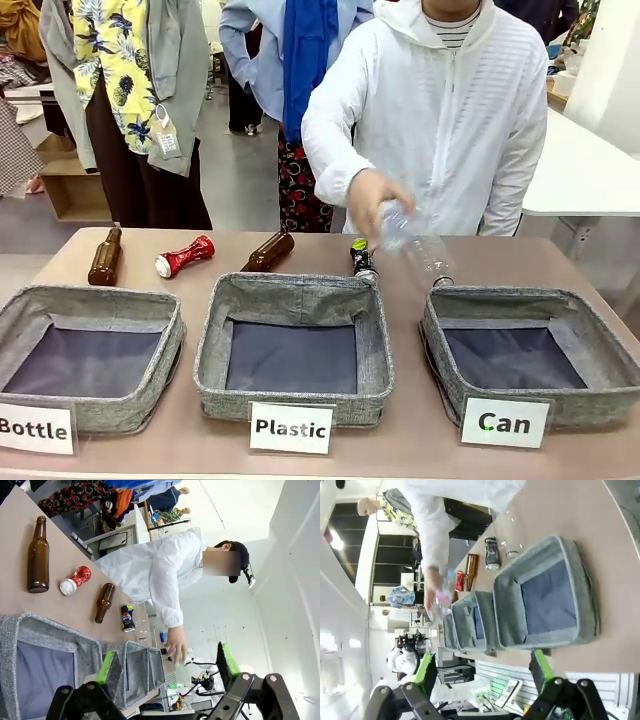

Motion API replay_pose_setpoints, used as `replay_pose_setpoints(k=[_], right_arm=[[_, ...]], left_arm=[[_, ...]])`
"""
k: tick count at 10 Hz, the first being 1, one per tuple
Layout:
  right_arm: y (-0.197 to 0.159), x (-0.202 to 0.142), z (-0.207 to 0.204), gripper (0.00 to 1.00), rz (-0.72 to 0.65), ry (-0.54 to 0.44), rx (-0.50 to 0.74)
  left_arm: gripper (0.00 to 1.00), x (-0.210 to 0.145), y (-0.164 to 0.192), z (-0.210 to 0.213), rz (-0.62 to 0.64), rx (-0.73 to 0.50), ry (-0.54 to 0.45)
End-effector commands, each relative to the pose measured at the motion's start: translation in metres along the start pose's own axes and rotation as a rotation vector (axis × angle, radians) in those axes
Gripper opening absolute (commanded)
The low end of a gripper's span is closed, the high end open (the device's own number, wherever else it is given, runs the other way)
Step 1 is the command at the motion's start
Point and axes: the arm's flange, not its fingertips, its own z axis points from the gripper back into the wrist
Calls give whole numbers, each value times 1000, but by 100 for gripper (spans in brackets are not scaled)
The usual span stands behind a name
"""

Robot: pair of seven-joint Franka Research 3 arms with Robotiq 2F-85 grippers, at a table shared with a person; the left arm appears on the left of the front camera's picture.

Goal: Sort the can waste into the basket.
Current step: Pick up the can waste from the table and place it in the right Fabric basket.

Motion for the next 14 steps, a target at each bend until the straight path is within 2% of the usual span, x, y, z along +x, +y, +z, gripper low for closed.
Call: replay_pose_setpoints(k=[1, 2, 5, 7, 8, 9, 11, 12, 14], right_arm=[[34, 16, -32, 100, 56, -36, -62], [59, 23, -61, 100, 91, -19, -136], [133, 38, -186, 100, 282, 169, -281], [147, 37, -247, 100, 322, 260, -318], [150, 31, -267, 100, 342, 273, -322], [150, 26, -274, 100, 372, 277, -321], [144, 28, -232, 100, 367, 239, -267], [142, 23, -222, 100, 374, 253, -254], [150, 17, -265, 100, 422, 253, -364]], left_arm=[[100, -1, 0, 0, -23, -15, 0], [100, -1, 0, 0, -23, -15, 0], [100, -1, 0, 0, -23, -15, 0], [100, -1, 0, 0, -23, -15, 0], [100, -1, 0, 0, -23, -15, 0], [100, -1, 0, 0, -23, -15, 0], [100, -1, 0, 0, -23, -15, 0], [100, -1, 0, 0, -23, -15, 0], [100, -1, 0, 0, -23, -15, 0]])
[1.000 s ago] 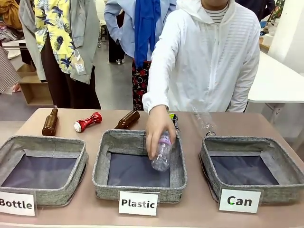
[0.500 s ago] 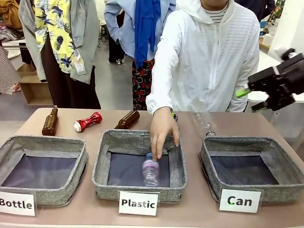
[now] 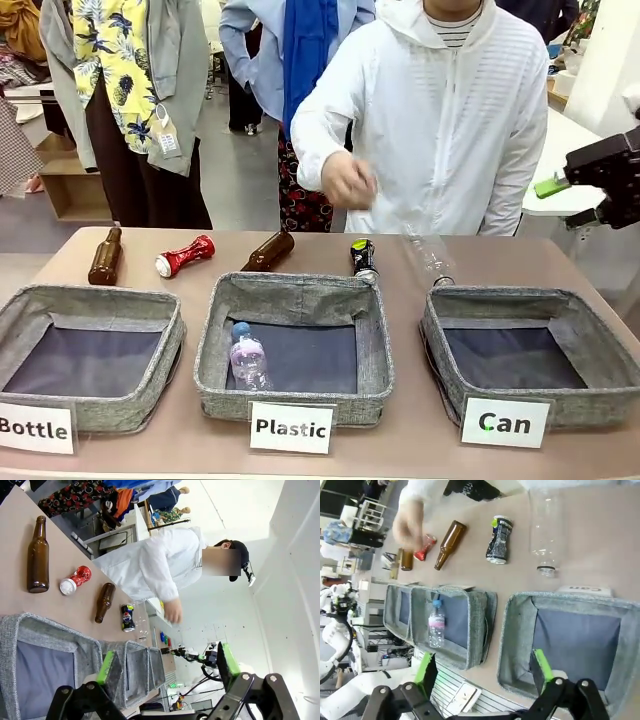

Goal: Sort the can waste into the basket.
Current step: Pick up the can waste from the table and place it in the right Fabric basket.

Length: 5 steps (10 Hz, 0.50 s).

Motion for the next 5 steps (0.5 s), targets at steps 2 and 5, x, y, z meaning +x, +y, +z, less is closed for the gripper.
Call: replay_pose_setpoints(k=[2, 5], right_arm=[[37, 22, -64, 100, -28, -23, -163], [87, 54, -159, 100, -65, -137, -461]], left_arm=[[100, -1, 0, 1, -22, -15, -2], [100, -1, 0, 1, -22, -15, -2]])
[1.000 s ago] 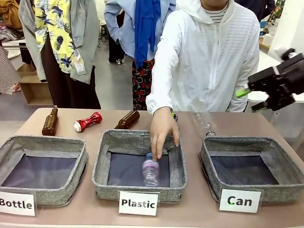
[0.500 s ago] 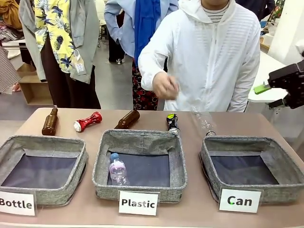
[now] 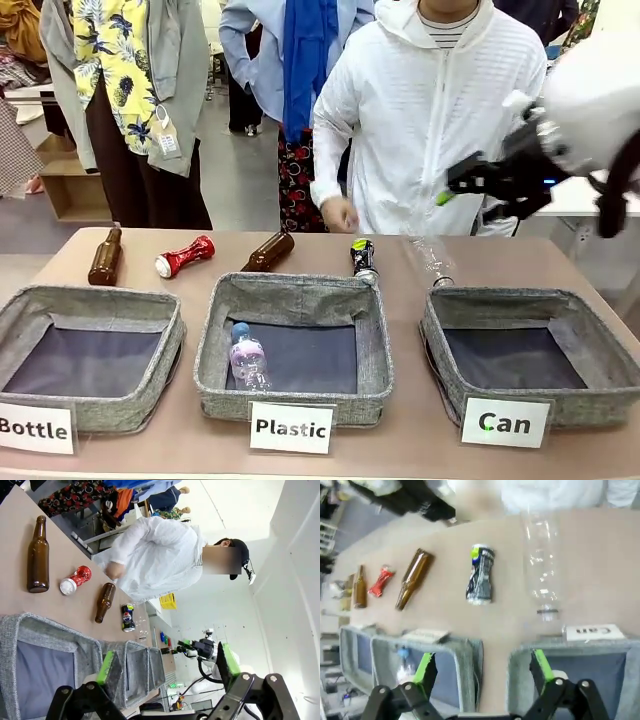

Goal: Sort the can waste into the basket.
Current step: Pick up the can waste from the table and place it in the right Fabric basket.

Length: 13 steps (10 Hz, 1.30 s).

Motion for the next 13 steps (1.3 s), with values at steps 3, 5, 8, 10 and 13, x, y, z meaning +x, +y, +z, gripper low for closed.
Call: replay_pose_setpoints(k=[3, 5, 8, 10, 13], right_arm=[[68, -11, -69, 100, 108, -1, -207], [49, -18, -78, 100, 80, -54, -167], [49, -18, -78, 100, 80, -54, -167], [44, -15, -75, 100, 76, -32, -167], [106, 25, -116, 100, 57, 101, -326]], left_arm=[[100, -1, 0, 1, -22, -16, -3], [100, -1, 0, 1, -22, -16, -3], [100, -1, 0, 1, -22, -16, -3], [100, -1, 0, 1, -22, -16, -3], [100, -1, 0, 1, -22, -16, -3]])
